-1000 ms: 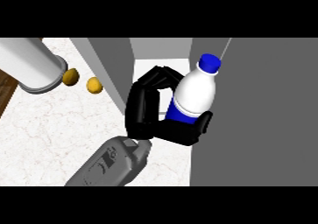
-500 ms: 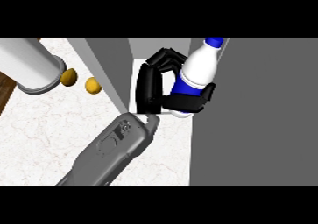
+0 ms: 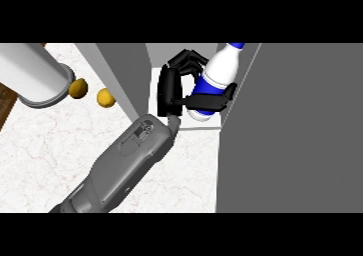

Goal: Pick up the bottled water, place it into the cabinet and close the cabinet

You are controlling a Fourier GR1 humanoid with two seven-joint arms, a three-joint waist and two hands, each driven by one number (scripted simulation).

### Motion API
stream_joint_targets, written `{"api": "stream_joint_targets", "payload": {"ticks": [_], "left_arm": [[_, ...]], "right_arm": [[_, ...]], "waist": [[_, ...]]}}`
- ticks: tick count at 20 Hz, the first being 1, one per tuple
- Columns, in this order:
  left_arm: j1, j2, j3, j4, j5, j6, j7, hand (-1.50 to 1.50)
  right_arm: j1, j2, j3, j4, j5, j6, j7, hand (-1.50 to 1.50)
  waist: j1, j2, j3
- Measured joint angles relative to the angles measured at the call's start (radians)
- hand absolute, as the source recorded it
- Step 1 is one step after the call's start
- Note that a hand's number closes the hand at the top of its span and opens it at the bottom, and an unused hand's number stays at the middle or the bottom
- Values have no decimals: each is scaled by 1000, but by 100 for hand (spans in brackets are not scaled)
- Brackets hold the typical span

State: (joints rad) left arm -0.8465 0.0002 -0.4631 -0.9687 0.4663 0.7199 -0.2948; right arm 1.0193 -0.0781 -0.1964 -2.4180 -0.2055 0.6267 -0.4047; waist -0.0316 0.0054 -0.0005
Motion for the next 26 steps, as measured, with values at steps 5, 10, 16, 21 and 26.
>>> {"api": "stream_joint_targets", "payload": {"ticks": [5,10,16,21,26], "left_arm": [[-21,0,41,106,71,-16,-82,150],[-85,0,112,249,105,-64,-162,150],[-171,0,116,432,71,-75,-216,-150],[-250,0,115,568,33,-77,-219,-150],[-314,6,133,671,15,-94,-215,-150]], "right_arm": [[-18,-8,-4,3,-14,2,21,-150],[-35,-4,4,11,-24,7,32,-150],[-54,-7,6,17,-35,13,35,-150],[-47,3,21,16,-41,19,35,-150],[-67,-5,8,19,-47,14,40,-150]], "waist": [[-7,4,0],[-11,7,0],[-17,8,0],[-25,10,0],[-26,13,0]]}}
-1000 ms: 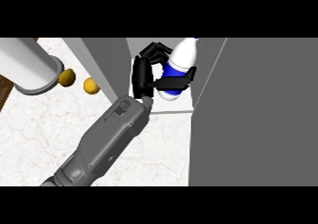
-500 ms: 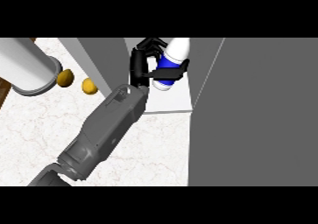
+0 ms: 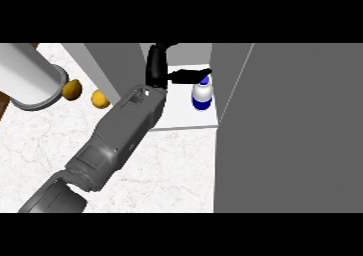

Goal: Pick up the bottled water, place it into the cabinet and close the cabinet

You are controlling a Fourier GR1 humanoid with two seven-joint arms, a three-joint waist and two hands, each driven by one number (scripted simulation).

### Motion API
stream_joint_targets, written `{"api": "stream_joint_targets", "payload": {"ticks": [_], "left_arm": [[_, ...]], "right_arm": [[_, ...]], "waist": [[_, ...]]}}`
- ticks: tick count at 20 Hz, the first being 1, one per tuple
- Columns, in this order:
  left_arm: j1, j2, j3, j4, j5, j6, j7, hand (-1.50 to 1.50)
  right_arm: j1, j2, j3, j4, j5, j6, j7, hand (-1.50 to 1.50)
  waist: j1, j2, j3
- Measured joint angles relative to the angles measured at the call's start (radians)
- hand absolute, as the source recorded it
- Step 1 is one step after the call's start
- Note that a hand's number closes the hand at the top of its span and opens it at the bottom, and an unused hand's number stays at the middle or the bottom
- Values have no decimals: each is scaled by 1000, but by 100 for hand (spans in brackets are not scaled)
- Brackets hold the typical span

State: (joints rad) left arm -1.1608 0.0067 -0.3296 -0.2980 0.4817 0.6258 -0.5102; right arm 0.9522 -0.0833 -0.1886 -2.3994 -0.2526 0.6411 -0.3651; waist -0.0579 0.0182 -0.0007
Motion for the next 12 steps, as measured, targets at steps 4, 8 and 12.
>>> {"api": "stream_joint_targets", "payload": {"ticks": [4,8,12], "left_arm": [[-24,9,35,45,10,-40,-19,-150],[-39,8,63,47,24,-70,-55,-150],[-31,0,82,-2,50,-140,-85,-150]], "right_arm": [[-6,6,10,1,-3,0,-1,-150],[-18,-6,-3,0,-8,-7,11,-150],[-23,-10,-5,-3,-12,-15,21,-150]], "waist": [[-2,1,0],[2,0,-1],[13,-6,-1]]}}
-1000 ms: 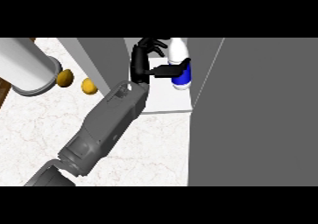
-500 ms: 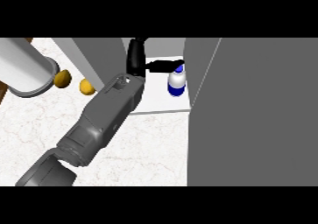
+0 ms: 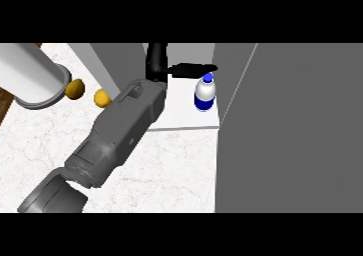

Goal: Pick up the bottled water, place it into the cabinet and close the cabinet

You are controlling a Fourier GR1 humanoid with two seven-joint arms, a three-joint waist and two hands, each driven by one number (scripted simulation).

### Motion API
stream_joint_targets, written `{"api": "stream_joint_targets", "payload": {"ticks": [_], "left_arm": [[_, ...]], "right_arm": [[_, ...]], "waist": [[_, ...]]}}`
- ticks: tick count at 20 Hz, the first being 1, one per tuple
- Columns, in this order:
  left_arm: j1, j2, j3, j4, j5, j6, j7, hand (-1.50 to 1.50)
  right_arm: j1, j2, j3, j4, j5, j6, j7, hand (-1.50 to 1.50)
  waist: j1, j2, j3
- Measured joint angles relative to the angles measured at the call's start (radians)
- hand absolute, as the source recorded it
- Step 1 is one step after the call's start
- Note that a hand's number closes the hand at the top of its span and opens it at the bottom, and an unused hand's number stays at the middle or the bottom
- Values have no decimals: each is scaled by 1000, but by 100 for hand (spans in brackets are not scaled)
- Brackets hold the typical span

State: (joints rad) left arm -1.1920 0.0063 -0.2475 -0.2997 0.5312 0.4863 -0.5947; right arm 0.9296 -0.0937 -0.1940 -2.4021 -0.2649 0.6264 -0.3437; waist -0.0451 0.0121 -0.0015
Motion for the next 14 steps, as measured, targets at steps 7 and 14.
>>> {"api": "stream_joint_targets", "payload": {"ticks": [7,14], "left_arm": [[55,-5,-23,-134,55,-91,21,-150],[207,-6,-136,-352,99,-82,60,-150]], "right_arm": [[-5,18,36,-2,-1,-11,19,-150],[-28,1,31,-2,-6,-23,50,-150]], "waist": [[17,-11,0],[39,-18,0]]}}
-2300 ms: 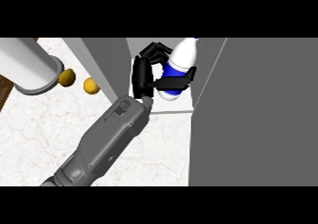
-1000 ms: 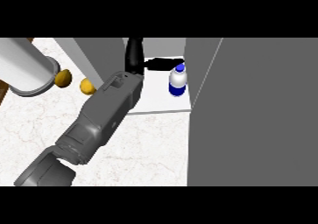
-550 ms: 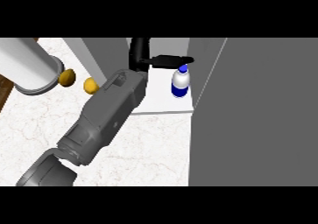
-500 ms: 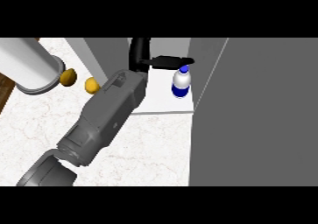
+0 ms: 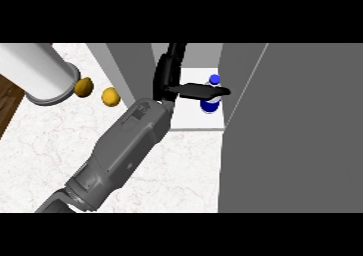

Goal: Pick up the bottled water, place it into the cabinet and close the cabinet

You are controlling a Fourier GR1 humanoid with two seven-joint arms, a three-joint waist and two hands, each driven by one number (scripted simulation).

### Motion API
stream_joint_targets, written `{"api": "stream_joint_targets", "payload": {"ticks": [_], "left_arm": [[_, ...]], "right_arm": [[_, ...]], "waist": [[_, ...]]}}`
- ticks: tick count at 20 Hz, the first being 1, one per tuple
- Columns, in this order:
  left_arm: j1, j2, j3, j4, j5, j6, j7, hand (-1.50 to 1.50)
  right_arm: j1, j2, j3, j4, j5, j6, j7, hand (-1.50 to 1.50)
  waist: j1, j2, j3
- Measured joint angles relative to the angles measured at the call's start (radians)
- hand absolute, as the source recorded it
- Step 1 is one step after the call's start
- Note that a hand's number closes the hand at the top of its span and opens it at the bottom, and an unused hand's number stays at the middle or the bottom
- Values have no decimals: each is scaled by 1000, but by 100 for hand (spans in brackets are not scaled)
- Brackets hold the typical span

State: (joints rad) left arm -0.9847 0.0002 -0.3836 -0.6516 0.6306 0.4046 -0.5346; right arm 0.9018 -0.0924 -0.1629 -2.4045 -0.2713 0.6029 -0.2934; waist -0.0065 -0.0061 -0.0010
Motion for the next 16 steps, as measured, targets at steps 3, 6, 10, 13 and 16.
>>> {"api": "stream_joint_targets", "payload": {"ticks": [3,6,10,13,16], "left_arm": [[82,0,-46,-110,-4,13,19,-150],[171,3,-82,-238,-14,34,39,-150],[297,26,-134,-413,-35,57,77,-150],[395,58,-176,-554,-45,68,115,-150],[500,91,-220,-684,-66,92,135,-150]], "right_arm": [[-5,4,11,-2,-2,-10,13,-150],[10,10,23,-4,0,-11,12,-150],[-9,18,52,-5,5,-31,30,-150],[-20,18,58,-6,9,-41,35,-150],[-44,0,72,-8,12,-48,66,-150]], "waist": [[8,-1,0],[16,-4,0],[22,-4,0],[25,-4,0],[26,-2,0]]}}
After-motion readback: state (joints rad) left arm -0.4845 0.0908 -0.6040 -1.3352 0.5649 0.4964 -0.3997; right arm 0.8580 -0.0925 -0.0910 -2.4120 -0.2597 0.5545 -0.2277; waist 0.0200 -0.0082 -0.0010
